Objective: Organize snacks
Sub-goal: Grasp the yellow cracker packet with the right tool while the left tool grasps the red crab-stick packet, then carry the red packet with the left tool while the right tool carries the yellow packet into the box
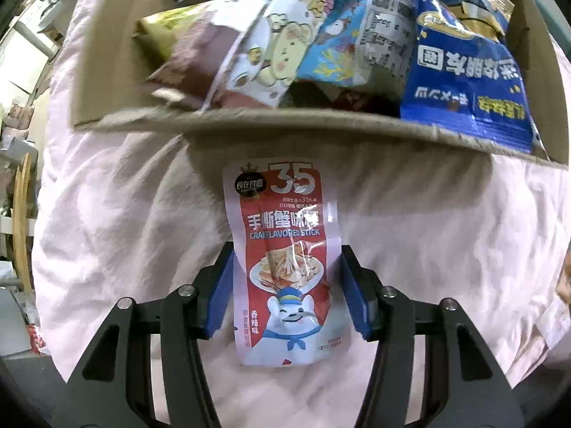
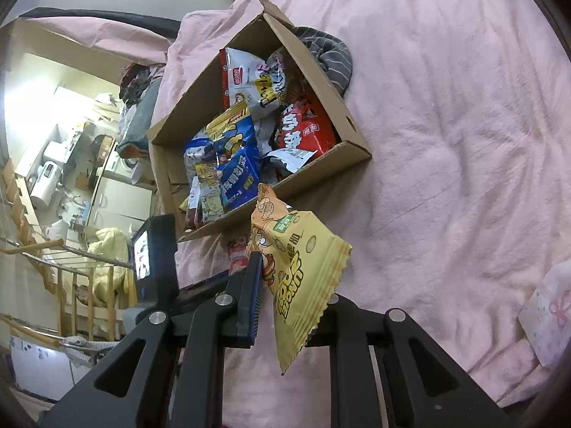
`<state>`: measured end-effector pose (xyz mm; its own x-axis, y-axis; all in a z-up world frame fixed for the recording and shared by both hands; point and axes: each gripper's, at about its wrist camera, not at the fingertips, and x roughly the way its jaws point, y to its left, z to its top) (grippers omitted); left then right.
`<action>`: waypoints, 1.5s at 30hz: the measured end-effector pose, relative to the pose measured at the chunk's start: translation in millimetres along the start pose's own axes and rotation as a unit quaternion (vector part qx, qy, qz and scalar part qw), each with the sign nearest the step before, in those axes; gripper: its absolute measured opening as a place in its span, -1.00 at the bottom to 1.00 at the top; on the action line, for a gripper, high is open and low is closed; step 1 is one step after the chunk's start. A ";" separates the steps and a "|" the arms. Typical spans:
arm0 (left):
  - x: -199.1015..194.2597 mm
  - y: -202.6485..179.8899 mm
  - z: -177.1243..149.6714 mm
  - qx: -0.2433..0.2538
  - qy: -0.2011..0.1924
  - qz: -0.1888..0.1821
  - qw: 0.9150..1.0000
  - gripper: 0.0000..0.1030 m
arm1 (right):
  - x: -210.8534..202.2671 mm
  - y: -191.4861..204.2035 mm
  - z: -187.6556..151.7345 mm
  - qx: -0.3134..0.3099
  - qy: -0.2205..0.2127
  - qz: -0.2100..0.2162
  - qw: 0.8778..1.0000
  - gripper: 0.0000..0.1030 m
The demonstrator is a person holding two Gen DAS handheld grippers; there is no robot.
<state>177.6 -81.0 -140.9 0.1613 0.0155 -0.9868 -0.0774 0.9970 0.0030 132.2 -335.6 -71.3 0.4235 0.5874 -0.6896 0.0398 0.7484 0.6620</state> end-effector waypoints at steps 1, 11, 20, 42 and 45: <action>-2.4 4.8 -5.2 -0.001 -0.001 0.000 1.000 0.01 | -0.6 0.4 -0.2 -0.001 0.000 0.000 1.000 -0.68; -54.7 57.3 -65.0 -0.004 -0.059 0.013 0.998 0.00 | -7.7 8.7 -3.7 -0.015 -0.006 0.016 1.000 -0.68; -137.6 83.6 -59.6 -0.016 -0.167 0.023 0.986 0.00 | -26.2 30.1 6.4 -0.044 -0.051 0.038 0.997 -0.68; -155.2 78.9 46.6 -0.011 -0.264 -0.019 0.964 0.00 | 20.0 58.7 97.3 -0.066 -0.097 0.000 0.993 -0.68; -147.4 58.6 64.1 0.007 -0.255 -0.031 0.967 0.00 | 32.2 59.3 108.5 -0.070 -0.093 -0.011 0.993 -0.68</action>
<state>212.4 -20.0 15.1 0.6286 -0.0119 -0.7776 -0.0395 0.9981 -0.0473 246.4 -305.7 -22.4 0.5841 0.5130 -0.6290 -0.0690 0.8035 0.5913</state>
